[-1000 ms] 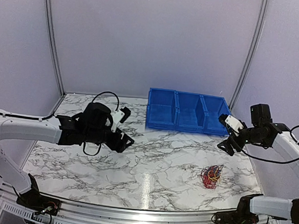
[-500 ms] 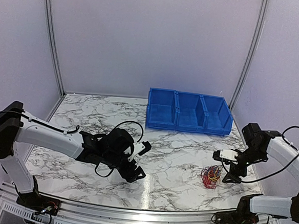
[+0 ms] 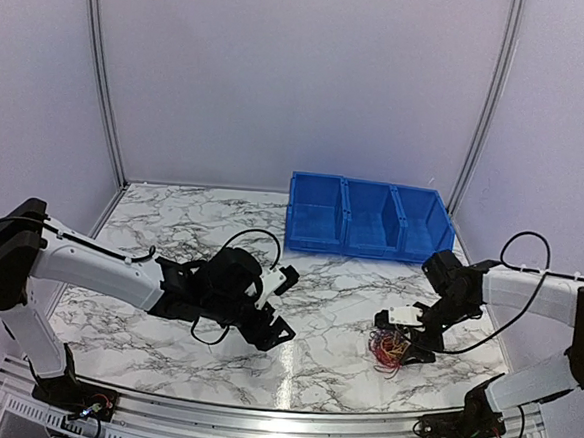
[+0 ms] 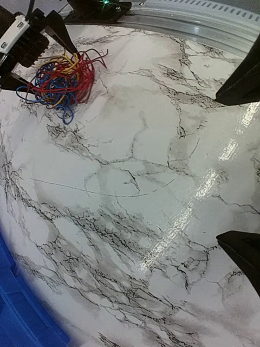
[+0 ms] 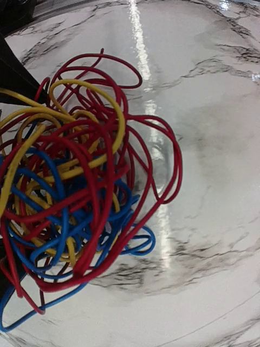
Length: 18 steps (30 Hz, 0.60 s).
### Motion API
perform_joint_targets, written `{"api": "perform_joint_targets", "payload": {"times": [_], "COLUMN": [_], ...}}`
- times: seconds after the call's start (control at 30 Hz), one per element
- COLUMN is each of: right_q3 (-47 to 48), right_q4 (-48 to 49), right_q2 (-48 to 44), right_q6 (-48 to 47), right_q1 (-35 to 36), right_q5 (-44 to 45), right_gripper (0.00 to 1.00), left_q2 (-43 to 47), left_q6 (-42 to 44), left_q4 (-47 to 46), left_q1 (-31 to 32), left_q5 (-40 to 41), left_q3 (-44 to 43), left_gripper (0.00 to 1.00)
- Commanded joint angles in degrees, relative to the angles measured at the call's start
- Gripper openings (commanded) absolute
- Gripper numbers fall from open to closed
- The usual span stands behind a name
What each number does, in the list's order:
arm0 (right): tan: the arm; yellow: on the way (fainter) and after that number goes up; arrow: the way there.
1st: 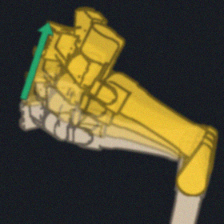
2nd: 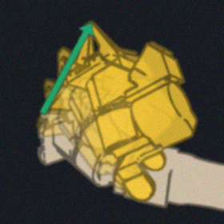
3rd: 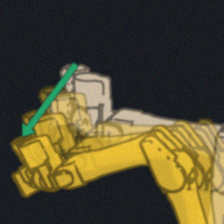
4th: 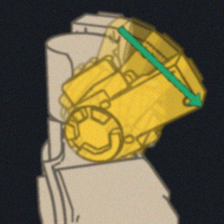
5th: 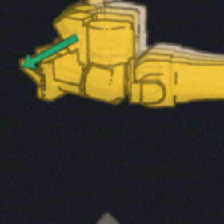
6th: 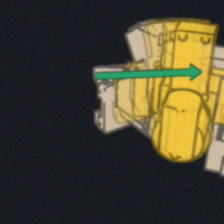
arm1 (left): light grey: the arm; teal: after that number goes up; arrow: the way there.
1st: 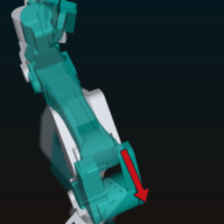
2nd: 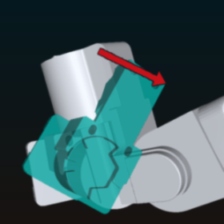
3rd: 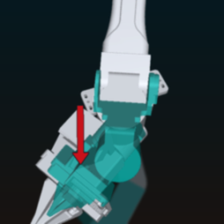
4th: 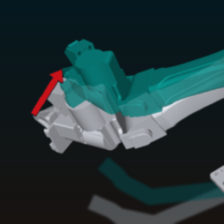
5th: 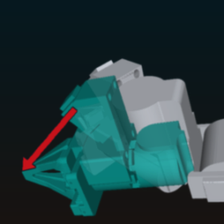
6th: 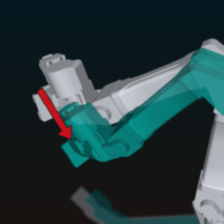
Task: Untangle the cables
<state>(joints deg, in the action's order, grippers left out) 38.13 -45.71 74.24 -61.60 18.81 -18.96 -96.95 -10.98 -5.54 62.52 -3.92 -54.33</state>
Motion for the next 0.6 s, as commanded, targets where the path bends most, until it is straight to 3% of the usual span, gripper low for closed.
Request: {"api": "perform_joint_targets", "payload": {"times": [0.0, 0.13, 0.37, 0.47, 0.57], "right_q3": [6.2, 10.6, 12.0, 11.1, 10.1], "right_q4": [9.2, 10.9, 4.1, 5.6, 8.7], "right_q2": [4.4, 6.3, 3.9, 0.0, -2.4], "right_q6": [8.1, 11.1, 9.9, 11.7, 14.1], "right_q1": [10.9, 12.8, 9.6, 7.3, 6.5], "right_q5": [-6.4, -14.1, -13.8, -15.0, -15.0], "right_gripper": [0.79, 0.81, 0.85, 0.81, 0.67], "left_q2": [1.7, 1.9, -0.4, -2.0, -4.3], "left_q6": [-2.0, -2.8, -3.6, -3.4, -3.6], "left_q4": [-5.2, -5.7, -6.5, -6.6, -6.8], "left_q1": [0.2, 0.2, 0.2, 0.2, 0.2], "left_q5": [1.3, 2.2, -2.4, -4.1, -5.5], "left_q3": [2.7, 3.1, 0.8, -1.3, -4.1], "left_gripper": [0.83, 0.82, 0.79, 0.75, 0.75]}}
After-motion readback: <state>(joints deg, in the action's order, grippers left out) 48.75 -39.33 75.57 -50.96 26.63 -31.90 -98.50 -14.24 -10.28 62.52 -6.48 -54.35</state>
